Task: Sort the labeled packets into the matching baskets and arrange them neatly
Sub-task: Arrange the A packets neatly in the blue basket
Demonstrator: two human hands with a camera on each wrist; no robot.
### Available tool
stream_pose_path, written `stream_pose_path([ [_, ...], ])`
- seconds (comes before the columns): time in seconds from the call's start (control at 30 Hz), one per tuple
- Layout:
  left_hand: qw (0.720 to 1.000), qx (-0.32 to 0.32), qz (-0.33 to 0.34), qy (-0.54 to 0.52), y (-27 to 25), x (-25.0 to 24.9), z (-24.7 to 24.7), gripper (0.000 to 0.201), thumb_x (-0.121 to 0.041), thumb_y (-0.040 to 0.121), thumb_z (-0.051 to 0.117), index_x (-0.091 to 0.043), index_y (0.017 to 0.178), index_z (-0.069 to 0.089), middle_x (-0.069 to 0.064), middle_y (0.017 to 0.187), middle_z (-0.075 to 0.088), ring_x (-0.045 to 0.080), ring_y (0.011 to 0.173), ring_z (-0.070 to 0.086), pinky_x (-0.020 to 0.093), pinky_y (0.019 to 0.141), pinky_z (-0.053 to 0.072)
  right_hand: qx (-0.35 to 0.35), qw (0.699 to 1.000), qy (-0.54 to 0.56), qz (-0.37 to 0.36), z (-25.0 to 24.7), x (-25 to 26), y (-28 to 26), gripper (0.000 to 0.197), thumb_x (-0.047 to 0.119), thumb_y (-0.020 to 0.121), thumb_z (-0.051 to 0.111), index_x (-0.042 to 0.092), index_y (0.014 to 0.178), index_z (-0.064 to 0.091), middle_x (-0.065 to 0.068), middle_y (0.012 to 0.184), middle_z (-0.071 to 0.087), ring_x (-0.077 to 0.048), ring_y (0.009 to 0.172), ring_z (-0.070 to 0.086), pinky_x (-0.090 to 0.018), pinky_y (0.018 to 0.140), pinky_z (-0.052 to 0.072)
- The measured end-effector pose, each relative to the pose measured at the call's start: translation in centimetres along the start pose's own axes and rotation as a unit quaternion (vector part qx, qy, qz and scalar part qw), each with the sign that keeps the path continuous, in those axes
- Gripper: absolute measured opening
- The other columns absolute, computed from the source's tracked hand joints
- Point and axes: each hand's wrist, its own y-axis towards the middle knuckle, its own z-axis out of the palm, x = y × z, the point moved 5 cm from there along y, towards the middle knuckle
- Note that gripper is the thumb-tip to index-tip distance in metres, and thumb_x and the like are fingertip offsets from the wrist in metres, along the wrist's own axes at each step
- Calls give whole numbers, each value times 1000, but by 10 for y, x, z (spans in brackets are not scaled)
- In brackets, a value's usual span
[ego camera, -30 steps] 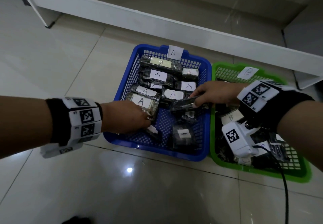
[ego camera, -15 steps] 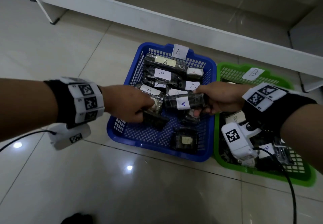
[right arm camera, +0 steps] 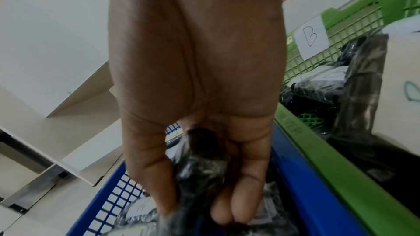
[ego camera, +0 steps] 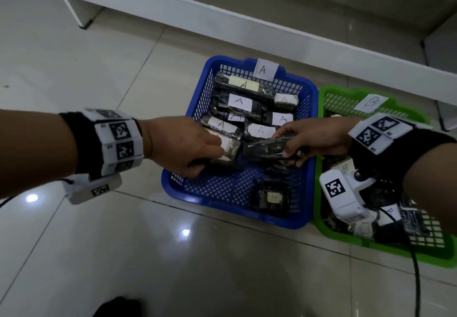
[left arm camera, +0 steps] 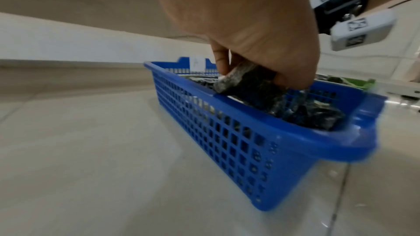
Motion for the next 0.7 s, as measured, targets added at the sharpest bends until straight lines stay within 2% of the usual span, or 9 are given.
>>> stream_pose_path([
  [0.07,1000,-3,16,1,1,-6,1,27,-35,78,51,-22,102,48,-1,87,60,19,63,57,30,50,50,-5,1000,-14,5,-6,0,-2,30,-6,85,58,9,110,54,-17,96,62,-21,74,60,-26,61,54],
  [0.17,999,-12,51,10,0,-12,-2,24,-31,77,52,-21,98,46,0,84,59,20,61,55,27,50,47,-49,996,-73,5,-18,3,-4,34,-3,81,64,12,112,57,-17,99,65,-19,74,58,-28,57,46],
  [0.27,996,7,90,28,-3,-19,9,21,-29,82,50,-17,99,46,4,83,56,22,60,54,30,46,49,-92,989,-114,-6,-22,10,-6,34,2,81,66,18,110,58,-12,91,63,-16,65,52,-26,52,40],
  [0.33,995,37,85,43,-2,-17,19,25,-30,85,52,-16,104,45,5,88,55,22,63,56,33,46,51,-108,980,-162,-28,-17,17,-9,37,8,80,69,24,111,56,-10,87,61,-16,61,48,-26,50,38],
  [0.4,992,109,55,38,1,-13,27,31,-34,89,52,-20,116,43,4,102,55,24,75,61,36,58,54,-120,957,-255,-62,-4,26,-11,38,13,81,69,28,112,54,-5,88,59,-13,59,46,-24,50,38],
  [0.47,980,196,16,32,5,-10,36,38,-43,93,45,-27,128,41,1,118,49,23,92,59,34,72,52,-139,920,-351,-109,17,35,-10,37,15,81,68,26,115,55,-1,96,52,-13,70,49,-24,59,41],
  [0.57,977,213,-6,26,14,-11,38,40,-47,93,45,-30,129,42,-1,125,46,22,99,57,34,76,48,-148,886,-415,-146,55,37,-3,44,22,83,66,22,126,53,-3,107,39,-21,92,50,-32,79,47],
  [0.6,975,220,-16,21,15,-11,40,39,-46,93,46,-30,128,42,-1,126,46,22,99,57,34,78,51,-142,880,-428,-151,67,35,-2,46,28,85,63,21,129,51,-5,110,38,-22,93,51,-34,81,48],
  [0.7,971,237,-20,20,21,-13,46,41,-45,92,48,-26,128,42,0,128,43,22,102,56,37,82,52,-115,850,-488,-164,94,28,1,46,41,93,49,14,129,48,-9,116,39,-21,85,50,-33,75,47],
])
